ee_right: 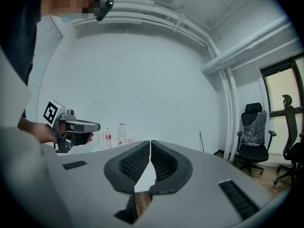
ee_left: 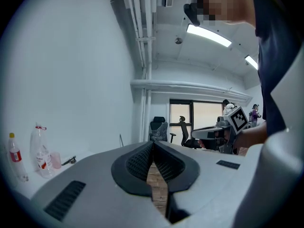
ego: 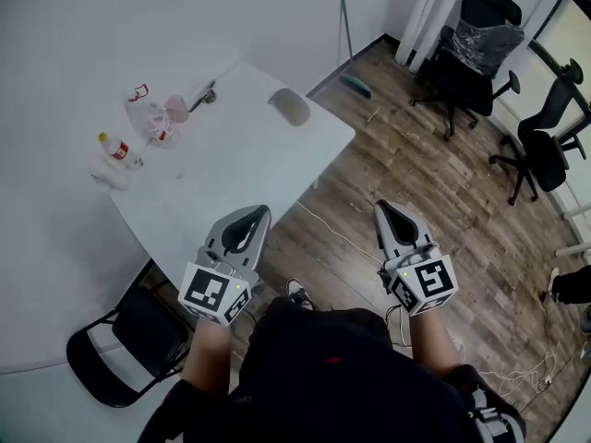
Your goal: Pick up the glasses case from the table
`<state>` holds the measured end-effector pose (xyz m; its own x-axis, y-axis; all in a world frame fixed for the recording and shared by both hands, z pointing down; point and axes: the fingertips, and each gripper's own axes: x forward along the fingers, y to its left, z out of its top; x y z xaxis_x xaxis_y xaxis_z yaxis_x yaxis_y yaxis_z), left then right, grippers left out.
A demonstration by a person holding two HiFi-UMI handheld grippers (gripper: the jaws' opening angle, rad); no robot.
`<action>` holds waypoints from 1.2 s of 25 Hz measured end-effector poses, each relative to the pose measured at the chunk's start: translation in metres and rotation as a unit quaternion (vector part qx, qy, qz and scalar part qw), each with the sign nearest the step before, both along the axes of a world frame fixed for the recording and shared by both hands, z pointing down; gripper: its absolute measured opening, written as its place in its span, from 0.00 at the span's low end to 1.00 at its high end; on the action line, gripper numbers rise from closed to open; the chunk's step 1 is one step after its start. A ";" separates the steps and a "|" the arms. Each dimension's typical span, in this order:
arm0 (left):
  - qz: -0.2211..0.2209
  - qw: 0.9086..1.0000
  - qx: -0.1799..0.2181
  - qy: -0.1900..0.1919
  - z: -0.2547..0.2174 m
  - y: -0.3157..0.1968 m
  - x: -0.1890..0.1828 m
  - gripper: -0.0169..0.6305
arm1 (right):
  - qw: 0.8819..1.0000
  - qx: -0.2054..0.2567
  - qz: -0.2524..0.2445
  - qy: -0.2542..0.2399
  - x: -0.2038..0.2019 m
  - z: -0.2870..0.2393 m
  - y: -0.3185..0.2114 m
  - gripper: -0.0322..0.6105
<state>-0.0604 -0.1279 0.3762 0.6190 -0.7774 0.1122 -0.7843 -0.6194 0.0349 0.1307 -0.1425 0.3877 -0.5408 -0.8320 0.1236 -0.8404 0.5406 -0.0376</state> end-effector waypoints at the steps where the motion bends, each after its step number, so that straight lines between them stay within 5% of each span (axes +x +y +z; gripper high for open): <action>1: -0.003 1.000 -0.001 0.001 0.003 -0.007 -0.009 0.06 | 1.000 0.002 -0.006 0.003 -0.010 0.001 -0.009 0.09; 9: -0.049 0.998 -0.031 0.013 0.017 -0.043 -0.057 0.06 | 0.999 -0.013 -0.052 0.008 -0.063 0.013 -0.068 0.09; 18: -0.106 0.994 -0.035 0.022 0.018 -0.100 -0.058 0.06 | 0.994 -0.013 -0.107 0.000 -0.069 0.019 -0.149 0.09; 30: -0.225 0.971 -0.059 0.061 0.025 -0.195 -0.047 0.06 | 0.983 -0.033 -0.180 0.004 -0.060 0.043 -0.298 0.09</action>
<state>-0.1075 -0.3230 0.4015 0.2340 -0.9582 0.1649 -0.9601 -0.2010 0.1943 0.0709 -0.4408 0.4309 -0.7969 -0.5778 0.1763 -0.5963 0.7991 -0.0762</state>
